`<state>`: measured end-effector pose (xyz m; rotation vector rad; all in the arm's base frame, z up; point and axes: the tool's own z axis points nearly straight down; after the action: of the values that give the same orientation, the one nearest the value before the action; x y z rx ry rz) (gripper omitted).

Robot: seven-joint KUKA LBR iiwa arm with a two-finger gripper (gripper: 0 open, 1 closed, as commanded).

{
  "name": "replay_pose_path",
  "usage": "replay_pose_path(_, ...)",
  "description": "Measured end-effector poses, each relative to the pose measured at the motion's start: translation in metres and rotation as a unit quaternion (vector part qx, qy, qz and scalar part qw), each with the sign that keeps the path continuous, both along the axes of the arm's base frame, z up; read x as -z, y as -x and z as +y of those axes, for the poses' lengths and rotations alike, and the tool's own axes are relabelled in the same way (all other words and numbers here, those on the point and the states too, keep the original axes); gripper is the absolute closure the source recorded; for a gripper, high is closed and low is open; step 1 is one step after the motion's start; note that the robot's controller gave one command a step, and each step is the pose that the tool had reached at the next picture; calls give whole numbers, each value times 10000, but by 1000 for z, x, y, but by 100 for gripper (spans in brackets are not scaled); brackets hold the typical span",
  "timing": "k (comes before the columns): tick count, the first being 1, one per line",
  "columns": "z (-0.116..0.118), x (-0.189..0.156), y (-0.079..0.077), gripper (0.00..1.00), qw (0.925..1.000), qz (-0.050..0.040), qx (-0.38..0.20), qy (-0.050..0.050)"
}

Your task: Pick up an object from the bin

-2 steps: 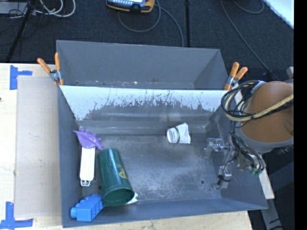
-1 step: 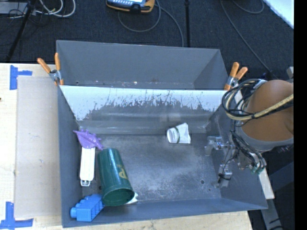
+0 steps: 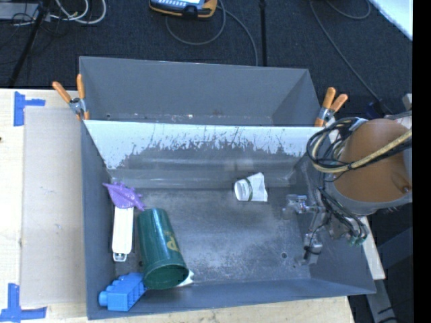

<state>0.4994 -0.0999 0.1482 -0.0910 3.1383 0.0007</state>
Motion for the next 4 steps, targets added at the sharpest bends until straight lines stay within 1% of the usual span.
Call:
replay_pose_path(1, -5, 32, -41, 0, 9991, 24, -433, 0)
replay_pose_path(2, -34, 48, -56, 0, 9987, -16, -518, -8)
replay_pose_path(3, -39, 65, -85, 0, 9994, 18, -360, 7)
replay_pose_path(4, -14, 73, -105, 0, 9998, -15, -202, -12)
